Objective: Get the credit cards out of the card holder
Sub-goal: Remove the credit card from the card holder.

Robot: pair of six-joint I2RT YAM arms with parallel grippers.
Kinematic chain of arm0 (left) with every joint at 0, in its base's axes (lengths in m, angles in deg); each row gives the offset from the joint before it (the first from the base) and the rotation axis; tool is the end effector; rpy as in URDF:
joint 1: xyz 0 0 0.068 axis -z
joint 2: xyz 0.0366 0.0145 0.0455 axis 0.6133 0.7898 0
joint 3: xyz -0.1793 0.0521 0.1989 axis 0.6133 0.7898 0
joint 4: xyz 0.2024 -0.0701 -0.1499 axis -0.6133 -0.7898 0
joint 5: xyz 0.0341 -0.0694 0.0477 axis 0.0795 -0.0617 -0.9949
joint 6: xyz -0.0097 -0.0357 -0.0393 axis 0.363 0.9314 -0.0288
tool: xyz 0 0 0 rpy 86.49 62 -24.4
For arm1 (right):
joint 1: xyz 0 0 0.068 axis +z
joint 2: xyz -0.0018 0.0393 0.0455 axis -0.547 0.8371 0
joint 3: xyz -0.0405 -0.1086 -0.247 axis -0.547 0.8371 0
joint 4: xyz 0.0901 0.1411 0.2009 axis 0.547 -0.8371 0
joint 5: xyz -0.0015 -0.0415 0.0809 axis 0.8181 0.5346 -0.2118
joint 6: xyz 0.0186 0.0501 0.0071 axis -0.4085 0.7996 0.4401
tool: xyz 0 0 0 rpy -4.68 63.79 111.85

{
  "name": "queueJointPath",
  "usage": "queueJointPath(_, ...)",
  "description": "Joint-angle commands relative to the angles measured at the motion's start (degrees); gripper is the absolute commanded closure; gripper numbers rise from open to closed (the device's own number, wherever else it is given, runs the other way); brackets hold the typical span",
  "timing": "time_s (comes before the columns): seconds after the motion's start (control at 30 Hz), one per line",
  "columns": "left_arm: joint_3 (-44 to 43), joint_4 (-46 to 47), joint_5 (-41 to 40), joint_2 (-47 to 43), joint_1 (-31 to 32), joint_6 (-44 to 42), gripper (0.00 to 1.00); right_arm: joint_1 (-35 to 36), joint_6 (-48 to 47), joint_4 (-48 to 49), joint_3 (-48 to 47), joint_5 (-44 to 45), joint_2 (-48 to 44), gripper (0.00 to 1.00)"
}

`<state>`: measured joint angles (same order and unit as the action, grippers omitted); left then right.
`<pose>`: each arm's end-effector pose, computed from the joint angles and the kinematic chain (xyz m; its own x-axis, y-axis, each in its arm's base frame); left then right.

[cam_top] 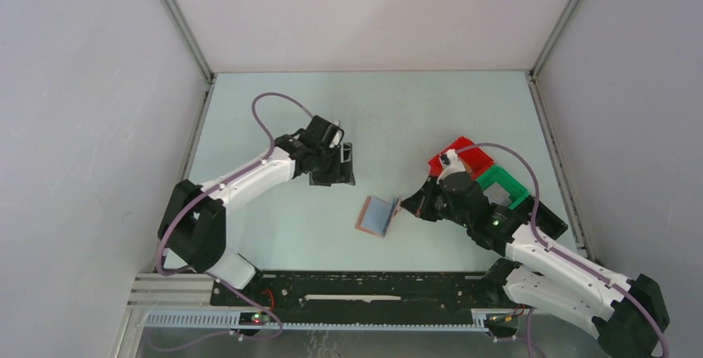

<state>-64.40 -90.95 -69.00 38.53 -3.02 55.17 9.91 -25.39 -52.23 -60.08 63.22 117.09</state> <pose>0.2545 -0.1803 0.2367 -0.9190 -0.0180 -0.3938 0.1238 0.9353 -0.3316 0.1371 0.1282 0.2333 -0.7647 0.3130 -0.5632 -0.1648 0.7501 0.6405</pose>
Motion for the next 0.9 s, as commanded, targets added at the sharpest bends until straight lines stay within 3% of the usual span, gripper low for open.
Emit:
queueJointPath(0.0, 2.16, 2.54, 3.62, 2.35, 0.79, -1.13, 0.26, -0.49, -1.92, -0.96, -2.67, -0.50, -0.17, 1.00)
queueJointPath(0.23, -0.37, 0.61, -0.47, 2.95, 4.70, -2.84, 0.26, -2.94, -1.39, -3.54, 3.80, 2.84, -1.48, 1.00)
queueJointPath(0.43, -2.41, 1.09, 1.67, 4.14, 7.03, -2.29, 0.26, -5.42, 2.48, -3.72, 9.95, 3.53, -3.47, 1.00)
queueJointPath(0.47, -2.87, 1.12, 2.02, 4.37, 7.29, -2.20, 0.27, -5.85, 3.11, -4.42, 10.36, 3.90, -3.82, 0.97)
queueJointPath(0.53, -3.31, 1.47, 3.13, 4.63, 7.67, -2.06, 0.27, -6.38, 4.24, -5.96, 10.73, 4.98, -4.77, 0.73)
queueJointPath(0.57, -3.28, 1.85, 3.90, 4.72, 7.72, -1.82, 0.27, -6.52, 4.34, -6.57, 10.73, 5.40, -5.44, 0.66)
queueJointPath(0.63, -2.98, 2.75, 5.15, 4.78, 7.77, -0.99, 0.27, -6.62, 4.40, -7.65, 10.29, 6.56, -7.53, 0.58)
queueJointPath(0.87, -2.67, 3.85, 5.00, 3.04, 8.09, -0.16, 0.31, -5.91, 3.54, -7.35, 6.60, 8.76, -12.75, 0.59)
